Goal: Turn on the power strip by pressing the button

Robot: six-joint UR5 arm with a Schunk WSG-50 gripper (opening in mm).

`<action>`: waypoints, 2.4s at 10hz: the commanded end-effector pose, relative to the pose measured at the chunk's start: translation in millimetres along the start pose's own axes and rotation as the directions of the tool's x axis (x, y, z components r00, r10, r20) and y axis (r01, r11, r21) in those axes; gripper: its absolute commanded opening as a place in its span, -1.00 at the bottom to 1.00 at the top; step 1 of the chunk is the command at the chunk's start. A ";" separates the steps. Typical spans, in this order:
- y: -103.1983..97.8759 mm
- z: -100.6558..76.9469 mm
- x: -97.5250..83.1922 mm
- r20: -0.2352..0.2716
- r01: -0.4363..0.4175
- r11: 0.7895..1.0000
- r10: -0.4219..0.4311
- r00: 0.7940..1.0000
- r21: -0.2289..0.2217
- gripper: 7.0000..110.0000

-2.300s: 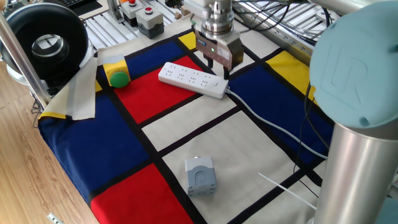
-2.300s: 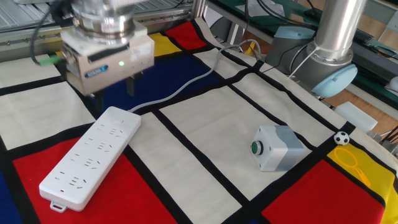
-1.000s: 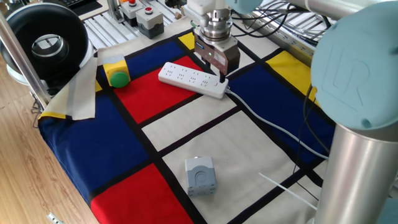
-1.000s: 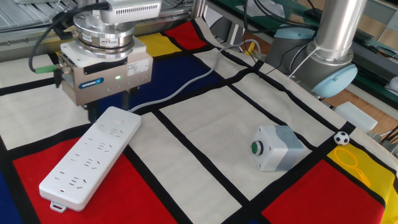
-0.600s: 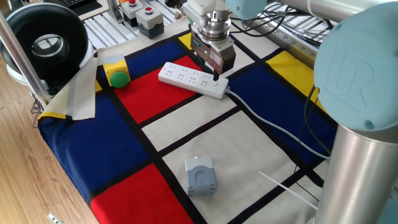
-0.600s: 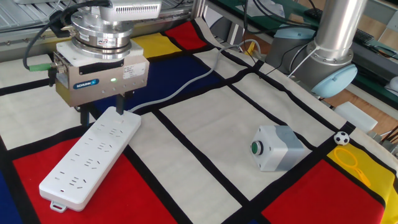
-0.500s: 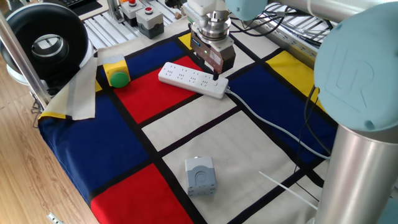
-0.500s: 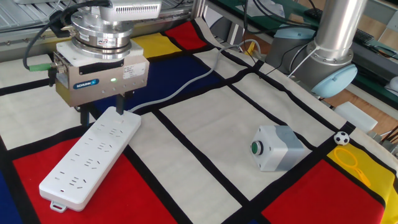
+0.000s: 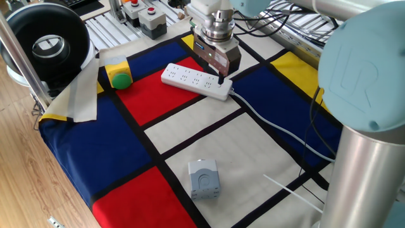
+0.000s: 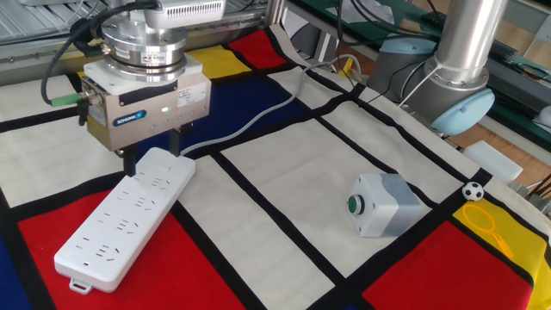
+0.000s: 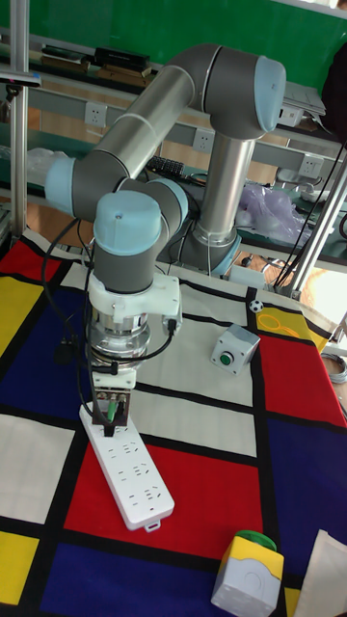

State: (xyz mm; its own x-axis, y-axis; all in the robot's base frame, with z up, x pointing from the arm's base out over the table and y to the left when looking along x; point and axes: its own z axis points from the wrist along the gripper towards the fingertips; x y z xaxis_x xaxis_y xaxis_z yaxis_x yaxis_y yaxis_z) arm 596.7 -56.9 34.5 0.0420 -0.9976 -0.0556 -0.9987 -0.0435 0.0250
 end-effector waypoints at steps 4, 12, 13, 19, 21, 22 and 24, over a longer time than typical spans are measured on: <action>17.7 4.0 2.0 0.002 0.008 0.999 -0.008 1.000 -0.046 0.15; 52.2 1.8 8.0 -0.019 0.010 0.998 -0.012 1.000 -0.068 0.15; 54.5 2.4 10.9 -0.032 0.015 0.997 -0.017 0.999 -0.075 0.15; 51.7 10.2 0.9 -0.020 0.117 0.990 -0.118 0.993 -0.077 0.15; 55.3 -0.6 8.9 -0.031 0.191 0.976 -0.195 0.980 -0.101 0.15; 64.4 -6.4 12.9 -0.042 0.234 0.962 -0.242 0.969 -0.141 0.15; 67.3 -11.4 30.0 -0.081 0.284 0.943 -0.300 0.950 -0.172 0.15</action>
State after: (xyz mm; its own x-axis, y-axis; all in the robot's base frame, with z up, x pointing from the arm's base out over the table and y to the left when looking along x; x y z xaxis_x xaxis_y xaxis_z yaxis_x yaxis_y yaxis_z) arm 534.9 -77.3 37.9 0.2700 -0.9628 0.0014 -0.9522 -0.2668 0.1486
